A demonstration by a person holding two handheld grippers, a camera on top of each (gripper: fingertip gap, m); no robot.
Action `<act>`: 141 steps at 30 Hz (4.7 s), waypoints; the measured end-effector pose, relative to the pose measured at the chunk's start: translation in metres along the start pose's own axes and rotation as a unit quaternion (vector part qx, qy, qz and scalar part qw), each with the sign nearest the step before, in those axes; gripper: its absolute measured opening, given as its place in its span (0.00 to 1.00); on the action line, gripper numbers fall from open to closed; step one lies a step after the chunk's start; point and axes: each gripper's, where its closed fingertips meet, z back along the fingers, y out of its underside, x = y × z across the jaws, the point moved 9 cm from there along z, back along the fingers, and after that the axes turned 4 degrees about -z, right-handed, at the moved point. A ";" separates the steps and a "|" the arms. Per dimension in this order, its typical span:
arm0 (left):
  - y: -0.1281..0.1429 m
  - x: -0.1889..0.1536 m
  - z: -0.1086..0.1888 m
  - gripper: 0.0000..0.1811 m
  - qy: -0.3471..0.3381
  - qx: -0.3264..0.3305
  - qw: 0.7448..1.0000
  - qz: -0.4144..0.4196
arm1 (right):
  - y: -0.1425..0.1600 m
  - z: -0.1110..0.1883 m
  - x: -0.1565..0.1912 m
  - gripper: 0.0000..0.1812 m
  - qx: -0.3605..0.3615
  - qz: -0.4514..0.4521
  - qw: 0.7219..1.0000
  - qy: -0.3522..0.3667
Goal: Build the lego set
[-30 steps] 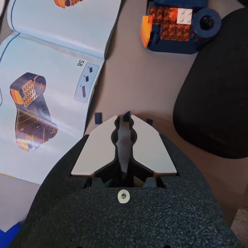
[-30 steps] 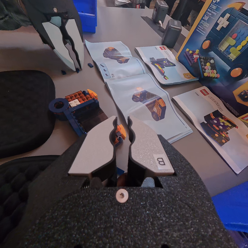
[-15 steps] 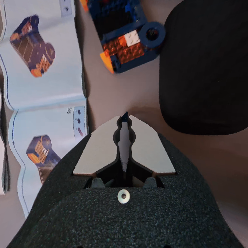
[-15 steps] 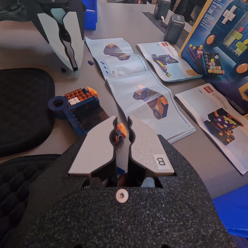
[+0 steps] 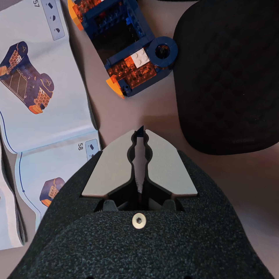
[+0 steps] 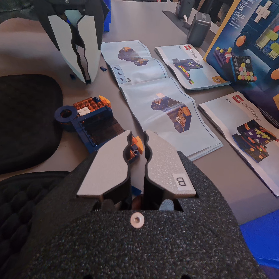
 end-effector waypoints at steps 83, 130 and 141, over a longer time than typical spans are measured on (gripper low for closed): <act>0.009 -0.043 -0.013 0.08 -0.173 -0.049 0.933 0.311 | 0.002 -0.001 0.004 0.07 0.006 0.014 1.000 -0.001; -0.021 -0.049 -0.027 0.06 -0.132 -0.065 0.938 0.315 | 0.004 -0.001 0.003 0.07 0.012 0.013 1.000 0.001; -0.019 -0.037 -0.027 0.08 -0.115 -0.043 0.979 0.161 | 0.004 -0.001 0.003 0.07 0.013 0.013 1.000 0.002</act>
